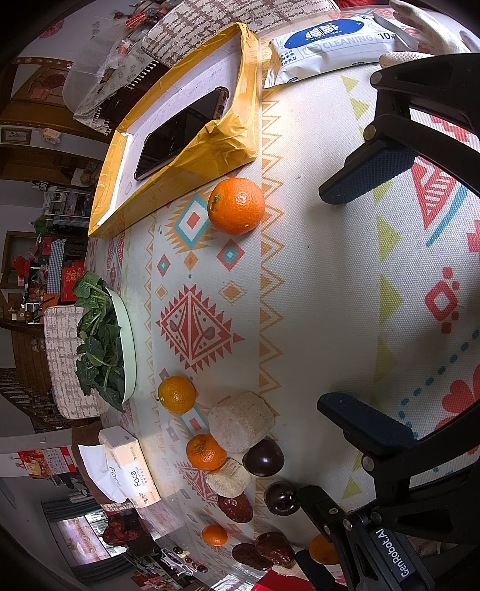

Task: Organize fruits

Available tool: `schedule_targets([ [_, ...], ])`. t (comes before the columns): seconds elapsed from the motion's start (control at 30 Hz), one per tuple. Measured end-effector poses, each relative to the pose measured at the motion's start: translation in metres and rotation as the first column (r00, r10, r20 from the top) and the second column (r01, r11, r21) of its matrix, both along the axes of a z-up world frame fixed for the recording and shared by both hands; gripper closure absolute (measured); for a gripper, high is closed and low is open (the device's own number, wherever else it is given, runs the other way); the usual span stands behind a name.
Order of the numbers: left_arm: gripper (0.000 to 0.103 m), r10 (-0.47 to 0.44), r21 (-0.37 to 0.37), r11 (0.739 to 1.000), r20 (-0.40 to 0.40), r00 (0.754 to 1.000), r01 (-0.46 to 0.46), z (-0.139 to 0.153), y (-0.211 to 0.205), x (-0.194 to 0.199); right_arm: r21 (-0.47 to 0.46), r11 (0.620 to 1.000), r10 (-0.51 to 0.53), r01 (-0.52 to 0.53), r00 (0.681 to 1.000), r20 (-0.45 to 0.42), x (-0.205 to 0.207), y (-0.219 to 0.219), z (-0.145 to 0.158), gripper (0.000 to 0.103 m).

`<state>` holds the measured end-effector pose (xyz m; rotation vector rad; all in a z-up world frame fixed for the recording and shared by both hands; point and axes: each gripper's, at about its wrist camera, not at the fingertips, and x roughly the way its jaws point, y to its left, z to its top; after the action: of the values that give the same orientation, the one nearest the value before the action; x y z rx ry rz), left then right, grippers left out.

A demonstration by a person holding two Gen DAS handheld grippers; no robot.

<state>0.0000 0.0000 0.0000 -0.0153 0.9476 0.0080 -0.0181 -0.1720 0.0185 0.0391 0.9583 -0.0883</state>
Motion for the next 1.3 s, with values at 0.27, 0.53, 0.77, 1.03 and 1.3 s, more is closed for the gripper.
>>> schedule_targets([
  [0.27, 0.0, 0.0, 0.0, 1.0, 0.0, 1.0, 0.0, 0.0, 0.0, 0.0, 0.0, 1.0, 0.0, 0.0, 1.0, 0.0, 0.0, 0.0, 0.0, 0.0],
  [0.53, 0.0, -0.004, 0.001, 1.0, 0.0, 1.0, 0.004, 0.0, 0.0, 0.0, 0.0, 1.0, 0.0, 0.0, 1.0, 0.0, 0.0, 0.0, 0.0, 0.0],
  [0.77, 0.0, -0.026, 0.0, 1.0, -0.019, 0.999, 0.026, 0.001, 0.002, -0.003, 0.002, 1.0, -0.002, 0.002, 1.0, -0.001, 0.0, -0.001, 0.0, 0.0],
  [1.03, 0.0, -0.111, 0.0, 0.994, -0.063, 0.992, 0.111, 0.003, 0.004, -0.011, 0.003, 0.998, -0.055, 0.056, 0.997, -0.05, -0.004, 0.0, 0.001, 0.0],
  [1.3, 0.023, -0.141, -0.065, 0.988, 0.015, 0.99, 0.141, 0.029, 0.026, -0.044, 0.005, 0.999, -0.052, 0.053, 0.995, -0.083, -0.002, -0.002, 0.003, 0.001],
])
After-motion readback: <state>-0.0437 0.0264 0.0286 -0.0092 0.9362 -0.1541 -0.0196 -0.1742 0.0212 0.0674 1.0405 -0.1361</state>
